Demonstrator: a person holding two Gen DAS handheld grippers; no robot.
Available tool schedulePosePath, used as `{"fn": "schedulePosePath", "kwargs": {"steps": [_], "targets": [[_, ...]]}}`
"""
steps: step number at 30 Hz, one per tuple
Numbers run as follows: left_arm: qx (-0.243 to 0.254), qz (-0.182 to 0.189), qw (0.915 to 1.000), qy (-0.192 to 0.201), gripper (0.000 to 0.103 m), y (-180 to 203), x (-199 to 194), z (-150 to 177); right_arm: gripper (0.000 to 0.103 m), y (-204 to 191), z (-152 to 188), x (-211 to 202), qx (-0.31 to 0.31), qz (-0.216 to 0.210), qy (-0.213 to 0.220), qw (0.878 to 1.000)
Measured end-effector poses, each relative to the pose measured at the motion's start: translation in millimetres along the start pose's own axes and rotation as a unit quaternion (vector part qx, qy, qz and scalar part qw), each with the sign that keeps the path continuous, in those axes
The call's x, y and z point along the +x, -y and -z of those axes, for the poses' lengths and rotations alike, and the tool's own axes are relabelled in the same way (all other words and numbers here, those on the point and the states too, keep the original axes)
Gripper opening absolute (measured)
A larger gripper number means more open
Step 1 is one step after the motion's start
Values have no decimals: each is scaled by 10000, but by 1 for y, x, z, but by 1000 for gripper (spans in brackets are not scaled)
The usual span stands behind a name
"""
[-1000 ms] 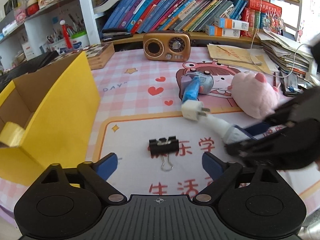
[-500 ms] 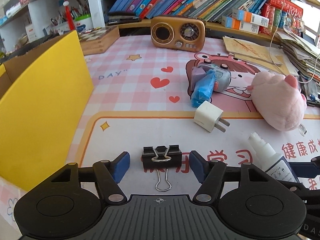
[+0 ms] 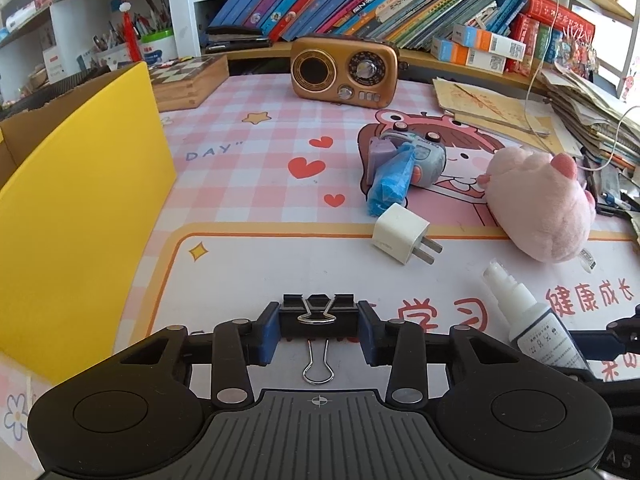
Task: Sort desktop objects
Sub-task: 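Grasp the white spray bottle with the right tool while the left tool grasps the black binder clip, then carry the spray bottle and binder clip with both tools over the yellow box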
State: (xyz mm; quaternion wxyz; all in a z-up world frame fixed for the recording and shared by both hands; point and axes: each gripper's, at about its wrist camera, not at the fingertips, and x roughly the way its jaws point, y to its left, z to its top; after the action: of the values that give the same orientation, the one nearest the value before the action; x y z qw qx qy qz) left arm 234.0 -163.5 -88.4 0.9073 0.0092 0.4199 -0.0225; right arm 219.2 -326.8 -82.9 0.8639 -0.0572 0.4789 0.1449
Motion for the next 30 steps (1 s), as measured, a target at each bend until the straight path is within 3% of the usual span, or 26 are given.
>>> {"fn": "schedulePosePath", "kwargs": {"steps": [20, 30], "targets": [[50, 384, 9966, 730, 38, -41, -92, 11, 30, -36, 5, -50, 466, -189, 679, 9964], [25, 419, 9963, 752, 38, -69, -125, 41, 30, -82, 24, -73, 637, -192, 861, 9941]]}}
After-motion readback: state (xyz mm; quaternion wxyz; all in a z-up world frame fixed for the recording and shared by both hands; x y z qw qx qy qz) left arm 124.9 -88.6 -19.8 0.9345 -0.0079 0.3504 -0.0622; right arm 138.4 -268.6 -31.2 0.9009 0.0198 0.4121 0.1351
